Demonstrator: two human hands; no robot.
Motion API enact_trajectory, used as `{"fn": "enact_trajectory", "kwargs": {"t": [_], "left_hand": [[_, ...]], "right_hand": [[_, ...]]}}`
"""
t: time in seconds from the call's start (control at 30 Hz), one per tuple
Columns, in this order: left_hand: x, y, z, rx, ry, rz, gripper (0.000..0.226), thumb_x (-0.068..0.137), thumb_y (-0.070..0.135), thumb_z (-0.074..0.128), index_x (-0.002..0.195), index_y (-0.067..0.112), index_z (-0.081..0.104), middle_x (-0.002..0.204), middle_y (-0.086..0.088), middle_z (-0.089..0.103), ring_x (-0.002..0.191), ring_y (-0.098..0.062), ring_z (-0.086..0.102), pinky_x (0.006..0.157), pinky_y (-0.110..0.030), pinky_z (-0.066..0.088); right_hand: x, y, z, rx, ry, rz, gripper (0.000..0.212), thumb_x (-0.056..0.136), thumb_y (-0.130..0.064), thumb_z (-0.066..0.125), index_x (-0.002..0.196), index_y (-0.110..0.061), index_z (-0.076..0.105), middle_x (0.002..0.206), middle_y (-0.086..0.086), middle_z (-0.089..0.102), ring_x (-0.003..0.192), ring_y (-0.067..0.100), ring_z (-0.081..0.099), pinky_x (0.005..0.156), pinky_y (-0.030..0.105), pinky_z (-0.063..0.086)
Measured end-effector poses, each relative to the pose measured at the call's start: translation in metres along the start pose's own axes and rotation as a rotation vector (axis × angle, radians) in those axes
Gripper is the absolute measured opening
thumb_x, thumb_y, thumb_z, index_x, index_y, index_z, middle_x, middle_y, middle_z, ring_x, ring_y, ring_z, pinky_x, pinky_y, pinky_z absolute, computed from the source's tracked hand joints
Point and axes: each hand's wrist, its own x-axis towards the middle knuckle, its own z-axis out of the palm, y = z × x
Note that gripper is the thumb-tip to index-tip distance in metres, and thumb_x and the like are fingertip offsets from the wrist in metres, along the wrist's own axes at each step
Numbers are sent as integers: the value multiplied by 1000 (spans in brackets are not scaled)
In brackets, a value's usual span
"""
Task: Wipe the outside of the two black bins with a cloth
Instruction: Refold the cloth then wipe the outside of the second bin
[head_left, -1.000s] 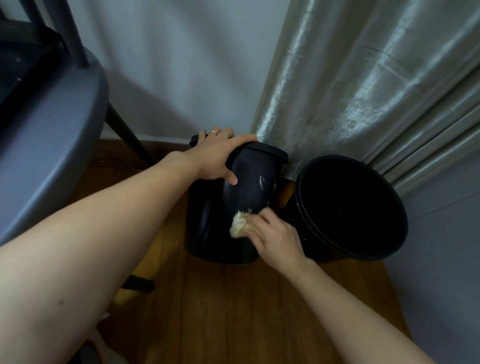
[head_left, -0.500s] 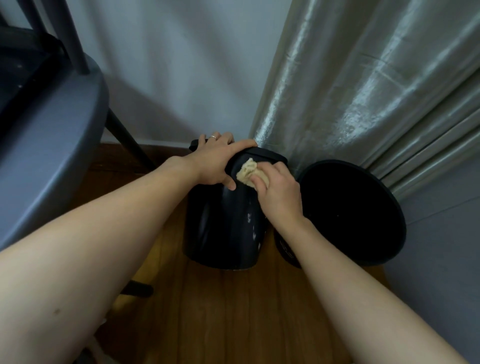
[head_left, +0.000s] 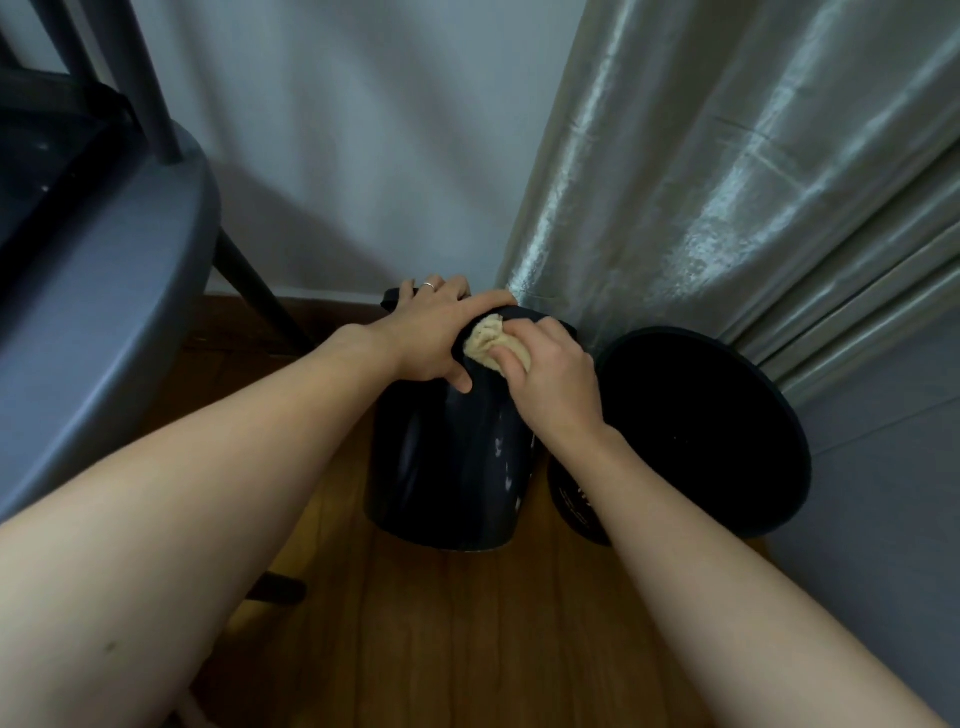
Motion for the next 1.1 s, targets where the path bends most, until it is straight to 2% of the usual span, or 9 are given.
{"fn": "enact_trajectory", "kwargs": {"t": [0.13, 0.3, 0.37, 0.47, 0.57, 0.8, 0.97, 1.1], "left_hand": [[1, 4, -2, 1, -10, 6, 108, 63, 43, 85, 147, 46, 17, 128, -3, 39, 124, -29, 32, 109, -53, 21], [3, 23, -8, 23, 3, 11, 98, 59, 31, 86, 138, 35, 28, 131, 2, 40, 128, -28, 32, 107, -70, 16], [5, 31, -7, 15, -11, -4, 98, 63, 30, 84, 140, 39, 24, 130, 0, 40, 128, -30, 31, 104, -73, 17], [6, 34, -8, 14, -74, -30, 107, 64, 31, 86, 143, 53, 16, 117, -1, 38, 125, -29, 29, 102, -71, 19], [7, 31, -11, -29, -86, -31, 105, 63, 28, 87, 140, 57, 21, 104, 2, 33, 118, -27, 29, 102, -68, 21], [8, 16, -9, -88, -41, -11, 102, 66, 32, 86, 142, 57, 23, 104, 3, 35, 104, -16, 24, 100, -53, 28], [8, 12, -8, -30, -56, 15, 106, 67, 37, 85, 145, 56, 15, 111, 3, 33, 113, -23, 30, 101, -52, 29], [6, 10, -7, 8, -71, 34, 112, 65, 40, 86, 145, 56, 9, 118, -2, 35, 114, -24, 30, 102, -54, 29]], "right_hand": [[-5, 17, -7, 13, 40, 43, 28, 93, -35, 61, 116, -21, 65, 103, 2, 59, 88, 29, 62, 75, 41, 52], [-9, 19, -10, 26, 53, 53, 29, 93, -37, 61, 118, -24, 62, 103, 0, 60, 89, 25, 60, 73, 36, 49], [-12, 20, -11, 26, 64, 48, 28, 93, -37, 61, 118, -24, 62, 102, 0, 60, 87, 24, 61, 72, 37, 50], [-14, 20, -11, 34, 68, 21, 26, 93, -35, 62, 115, -21, 64, 99, 2, 61, 84, 26, 61, 71, 41, 52], [-14, 19, -11, 45, 86, -2, 24, 92, -33, 64, 113, -20, 66, 96, 2, 60, 81, 26, 61, 67, 39, 52], [-10, 17, -12, 59, 75, -28, 24, 93, -33, 63, 113, -20, 67, 98, 1, 60, 82, 26, 62, 68, 38, 51], [-12, 22, -9, 29, 37, -36, 26, 93, -35, 62, 115, -22, 67, 103, 0, 59, 85, 24, 62, 71, 41, 53], [-38, 30, -2, 61, -35, -168, 29, 92, -41, 57, 115, -24, 64, 97, 0, 55, 76, 23, 61, 61, 43, 55]]}}
